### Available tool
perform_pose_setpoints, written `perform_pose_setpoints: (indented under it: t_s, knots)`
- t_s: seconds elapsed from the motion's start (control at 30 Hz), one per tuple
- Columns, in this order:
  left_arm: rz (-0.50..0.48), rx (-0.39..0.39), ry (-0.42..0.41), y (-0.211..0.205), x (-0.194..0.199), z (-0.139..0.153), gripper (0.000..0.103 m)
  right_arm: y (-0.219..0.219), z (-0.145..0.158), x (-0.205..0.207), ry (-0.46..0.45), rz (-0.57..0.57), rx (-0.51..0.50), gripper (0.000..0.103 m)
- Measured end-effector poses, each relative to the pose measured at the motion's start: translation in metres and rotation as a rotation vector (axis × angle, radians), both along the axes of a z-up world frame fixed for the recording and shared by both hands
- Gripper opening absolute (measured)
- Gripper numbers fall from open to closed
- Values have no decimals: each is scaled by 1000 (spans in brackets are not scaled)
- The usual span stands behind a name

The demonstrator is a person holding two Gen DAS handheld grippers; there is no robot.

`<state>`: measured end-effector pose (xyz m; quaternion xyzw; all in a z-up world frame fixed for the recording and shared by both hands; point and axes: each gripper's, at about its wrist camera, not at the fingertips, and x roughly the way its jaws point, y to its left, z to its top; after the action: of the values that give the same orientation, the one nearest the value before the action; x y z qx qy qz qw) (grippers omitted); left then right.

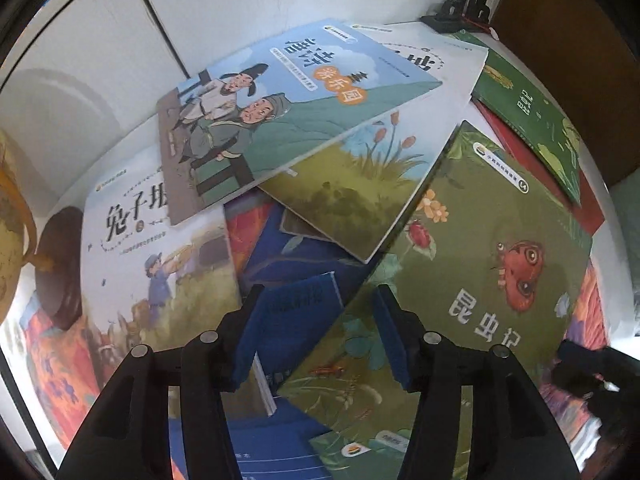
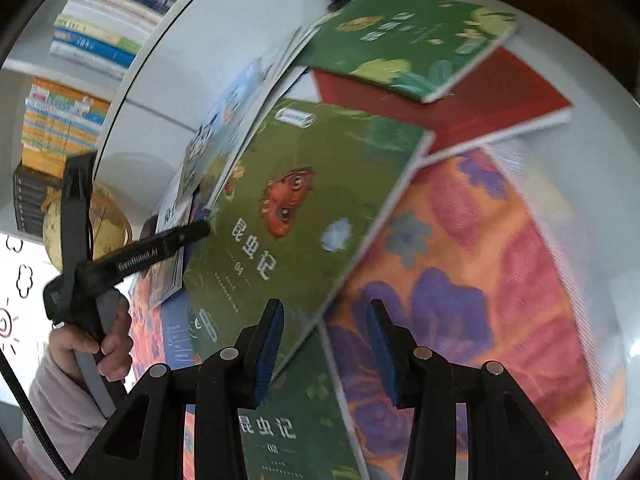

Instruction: Organize books

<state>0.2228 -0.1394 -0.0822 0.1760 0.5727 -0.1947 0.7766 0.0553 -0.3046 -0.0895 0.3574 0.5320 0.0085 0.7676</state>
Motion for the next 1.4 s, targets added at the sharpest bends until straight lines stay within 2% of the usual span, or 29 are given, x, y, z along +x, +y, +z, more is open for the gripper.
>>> perform_pose_setpoints:
  t_s: [0.13,0.27,0.4,0.5,0.57,0.67,0.83,0.93,1.07,1.13,1.2,1.4]
  knots:
    - [-39,-49,82,-6,-9,-5,53,10,-9,11,17,33,29,42]
    - [-148,12,69,-20,-38,-6,56,11,-9,13,12,36,17,49]
    - [-173,32,112,-21,-65,-7,54,-1,-11,1,4,3,74,49]
    - [-199,63,119,-24,-103,-8,54,-6,-9,-8,18,8,67,49]
    - [-204,57,109,-24,-128,-8,54,-5,-4,-14,28,32,48,49]
    - [-157,10,127,-12,-168,-11,54,1,1,-26,41,106,-8,49]
    - [-48,-49,133,17,-231,-11,54,23,0,-55,75,243,-43,49]
    - [19,-64,123,41,-270,-10,54,50,-2,-70,91,356,-76,49]
    - [119,-121,160,75,-306,-13,54,88,-3,-87,100,500,-150,50]
    - [160,-144,170,88,-323,-16,54,102,-2,-93,103,549,-146,50]
    - [190,-150,171,97,-333,-18,54,116,-2,-98,112,566,-129,50]
    - [247,-165,166,118,-327,-15,54,150,-11,-116,146,633,-105,50]
